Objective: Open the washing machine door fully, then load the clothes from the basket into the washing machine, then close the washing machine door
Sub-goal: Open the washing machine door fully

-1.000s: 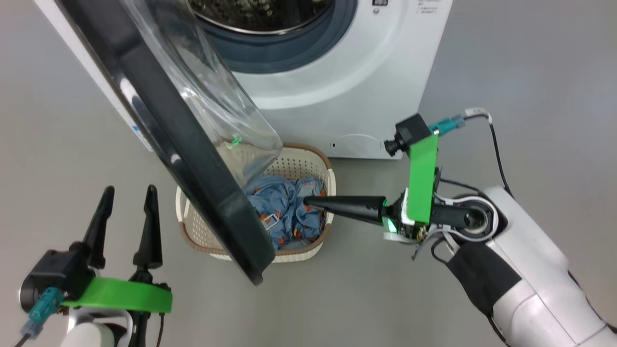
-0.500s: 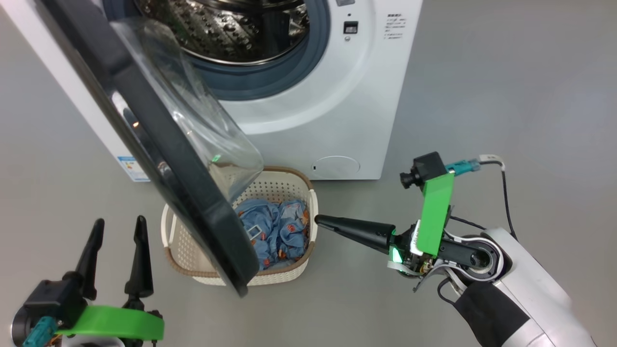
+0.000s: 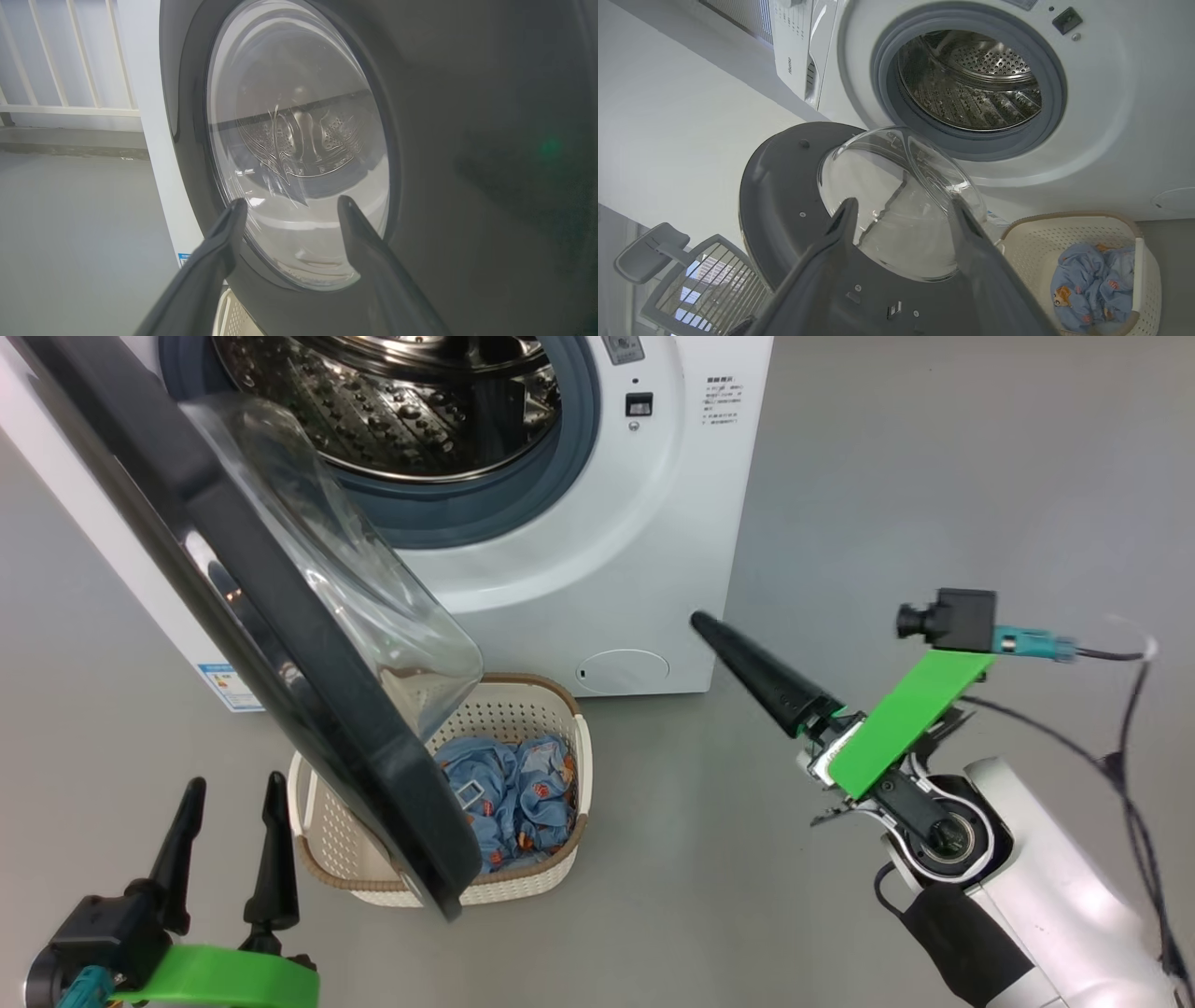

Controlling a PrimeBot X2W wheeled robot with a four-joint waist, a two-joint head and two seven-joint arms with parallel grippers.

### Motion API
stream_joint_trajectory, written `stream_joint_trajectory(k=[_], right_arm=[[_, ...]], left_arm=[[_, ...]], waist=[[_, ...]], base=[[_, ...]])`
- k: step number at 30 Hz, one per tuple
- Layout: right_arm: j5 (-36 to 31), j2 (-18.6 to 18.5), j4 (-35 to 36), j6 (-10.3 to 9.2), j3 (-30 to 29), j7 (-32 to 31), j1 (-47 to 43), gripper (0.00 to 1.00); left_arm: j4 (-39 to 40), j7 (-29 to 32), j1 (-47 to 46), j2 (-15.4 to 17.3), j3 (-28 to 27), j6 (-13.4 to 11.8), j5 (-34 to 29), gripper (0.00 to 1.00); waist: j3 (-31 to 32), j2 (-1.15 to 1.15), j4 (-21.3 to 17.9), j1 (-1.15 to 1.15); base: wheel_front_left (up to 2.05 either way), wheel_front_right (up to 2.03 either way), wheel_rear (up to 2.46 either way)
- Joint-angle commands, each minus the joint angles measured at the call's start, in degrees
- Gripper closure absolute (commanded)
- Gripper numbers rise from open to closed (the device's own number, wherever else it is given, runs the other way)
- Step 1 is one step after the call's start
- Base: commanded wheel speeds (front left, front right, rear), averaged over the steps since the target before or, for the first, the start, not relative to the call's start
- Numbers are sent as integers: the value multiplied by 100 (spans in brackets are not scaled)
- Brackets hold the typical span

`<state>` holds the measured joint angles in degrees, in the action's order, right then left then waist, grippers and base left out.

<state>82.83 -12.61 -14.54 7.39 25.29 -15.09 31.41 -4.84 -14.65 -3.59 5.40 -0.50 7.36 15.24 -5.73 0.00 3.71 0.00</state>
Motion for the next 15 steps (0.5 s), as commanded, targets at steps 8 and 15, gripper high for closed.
stream_joint_trajectory(k=[8,15], right_arm=[[-1576,-78,40,10,198,1696,-72,0],[-2719,-190,-426,10,140,2777,-169,0]], left_arm=[[170,-35,-124,76,-147,13,21,0],[177,-35,-75,60,-160,13,43,0]], waist=[[-34,0,12,0],[6,0,-13,0]], base=[[0,0,0],[0,0,0]])
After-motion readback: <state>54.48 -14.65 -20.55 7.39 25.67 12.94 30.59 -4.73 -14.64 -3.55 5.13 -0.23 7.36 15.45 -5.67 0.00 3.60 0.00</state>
